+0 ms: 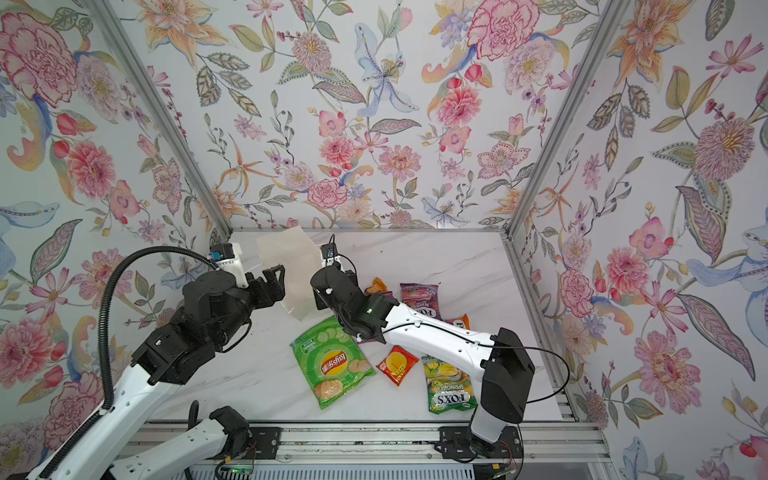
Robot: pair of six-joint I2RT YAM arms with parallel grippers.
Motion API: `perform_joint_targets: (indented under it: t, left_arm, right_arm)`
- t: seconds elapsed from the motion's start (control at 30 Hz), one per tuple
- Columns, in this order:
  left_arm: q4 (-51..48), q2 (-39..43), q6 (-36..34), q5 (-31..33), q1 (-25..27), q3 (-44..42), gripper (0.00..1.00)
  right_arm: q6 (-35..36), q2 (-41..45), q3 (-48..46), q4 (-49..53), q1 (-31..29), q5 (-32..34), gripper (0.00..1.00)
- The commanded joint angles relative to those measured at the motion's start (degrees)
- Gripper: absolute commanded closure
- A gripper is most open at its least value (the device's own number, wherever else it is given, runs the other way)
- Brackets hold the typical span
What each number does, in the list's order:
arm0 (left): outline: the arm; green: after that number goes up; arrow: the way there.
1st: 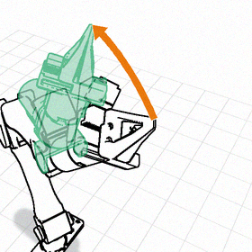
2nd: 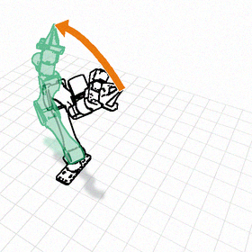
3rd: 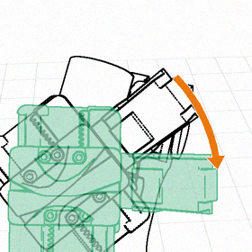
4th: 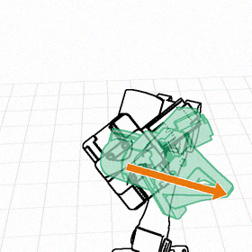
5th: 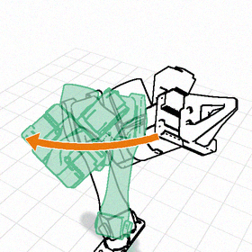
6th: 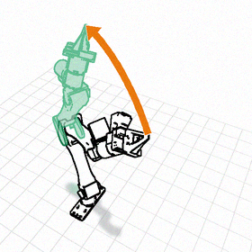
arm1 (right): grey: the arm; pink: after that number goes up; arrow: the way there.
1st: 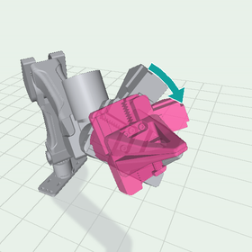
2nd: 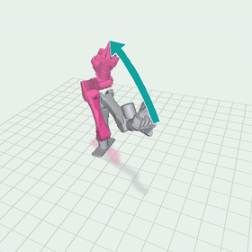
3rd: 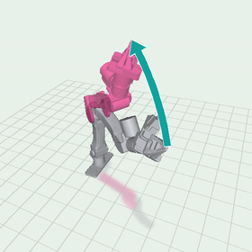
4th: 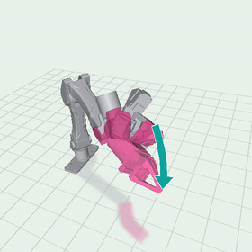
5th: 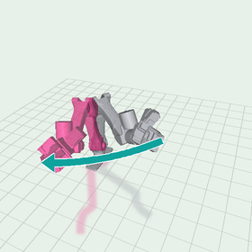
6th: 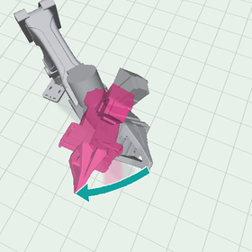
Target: Place the snacks into the paper bag
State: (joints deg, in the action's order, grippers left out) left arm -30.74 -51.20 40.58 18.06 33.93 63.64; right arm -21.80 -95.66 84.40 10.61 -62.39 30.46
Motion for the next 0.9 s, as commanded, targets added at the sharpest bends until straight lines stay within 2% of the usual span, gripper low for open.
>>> perform_joint_targets:
  t: [0.0, 0.2, 0.47, 0.67, 0.87]
  left_arm:
    - [0.21, -1.74, 0.23, -2.41, -2.35, -3.03, 0.17]
    - [1.84, -3.67, -1.47, -4.99, -6.11, -5.67, 0.2]
    - [3.46, -5.82, -3.99, -7.05, -10.15, -7.56, 0.36]
    - [4.09, -6.54, -5.45, -7.34, -10.98, -8.29, 0.59]
    - [5.39, -6.84, -7.8, -6.68, -11.69, -8.31, 0.9]
  right_arm:
    - [0.42, -0.56, 2.02, -0.7, -0.27, 0.11, 1.0]
    - [0.38, 0.19, 1.36, -0.68, -0.58, 0.22, 1.0]
    - [0.76, 0.56, 0.59, -1.37, -1.93, 1.1, 1.0]
    - [1.82, -0.23, 1.5, -1.56, -2.59, 2.23, 1.0]
    - [1.92, -1.86, 3.29, -1.56, -2.65, 0.81, 1.0]
